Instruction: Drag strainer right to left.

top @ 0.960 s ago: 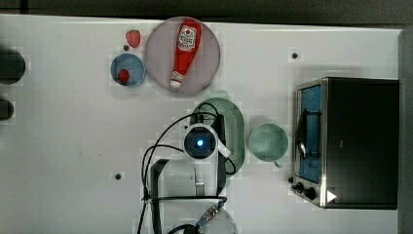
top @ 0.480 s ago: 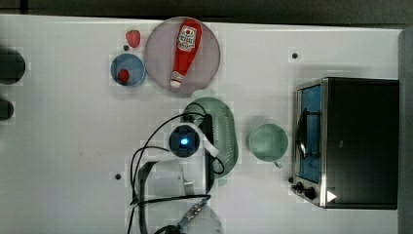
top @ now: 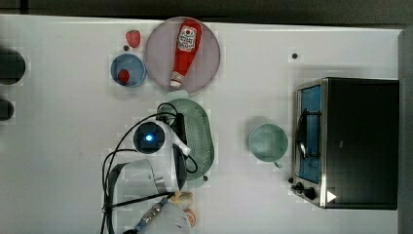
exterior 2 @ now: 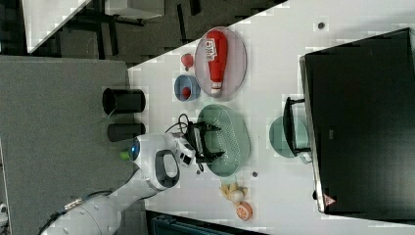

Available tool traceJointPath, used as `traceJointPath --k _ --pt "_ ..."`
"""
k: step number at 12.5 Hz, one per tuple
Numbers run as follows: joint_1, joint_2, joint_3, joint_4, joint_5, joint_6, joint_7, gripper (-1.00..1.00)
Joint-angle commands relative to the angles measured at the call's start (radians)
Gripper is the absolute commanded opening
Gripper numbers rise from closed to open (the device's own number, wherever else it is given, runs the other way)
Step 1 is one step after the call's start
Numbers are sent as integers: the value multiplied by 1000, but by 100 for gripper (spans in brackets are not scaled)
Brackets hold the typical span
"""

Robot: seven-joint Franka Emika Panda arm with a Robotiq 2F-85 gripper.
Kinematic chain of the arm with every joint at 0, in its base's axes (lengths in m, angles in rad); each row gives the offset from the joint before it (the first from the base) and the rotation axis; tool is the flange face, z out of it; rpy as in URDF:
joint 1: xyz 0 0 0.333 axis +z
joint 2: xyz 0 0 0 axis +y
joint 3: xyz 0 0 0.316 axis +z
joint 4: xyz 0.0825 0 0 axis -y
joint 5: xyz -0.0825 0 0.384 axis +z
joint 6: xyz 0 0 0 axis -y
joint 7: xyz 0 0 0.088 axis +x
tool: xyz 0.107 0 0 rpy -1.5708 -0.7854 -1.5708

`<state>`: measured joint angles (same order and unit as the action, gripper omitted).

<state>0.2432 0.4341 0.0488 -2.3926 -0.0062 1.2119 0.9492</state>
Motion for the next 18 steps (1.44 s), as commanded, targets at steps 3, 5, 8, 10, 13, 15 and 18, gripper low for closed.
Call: traceJointPath --k 3,5,8,10,13,15,18 --pt "80 20 13 90 51 -73 152 100" --pt "109 31 13 114 72 -79 166 100" --pt "155 52 13 151 107 -87 185 100" --pt "188 68 13 181 122 -102 202 100" --pt "236 92 13 231 122 -126 243 100" --pt "267 112 13 266 122 -141 300 100" --pt "311 148 13 328 122 -150 352 100"
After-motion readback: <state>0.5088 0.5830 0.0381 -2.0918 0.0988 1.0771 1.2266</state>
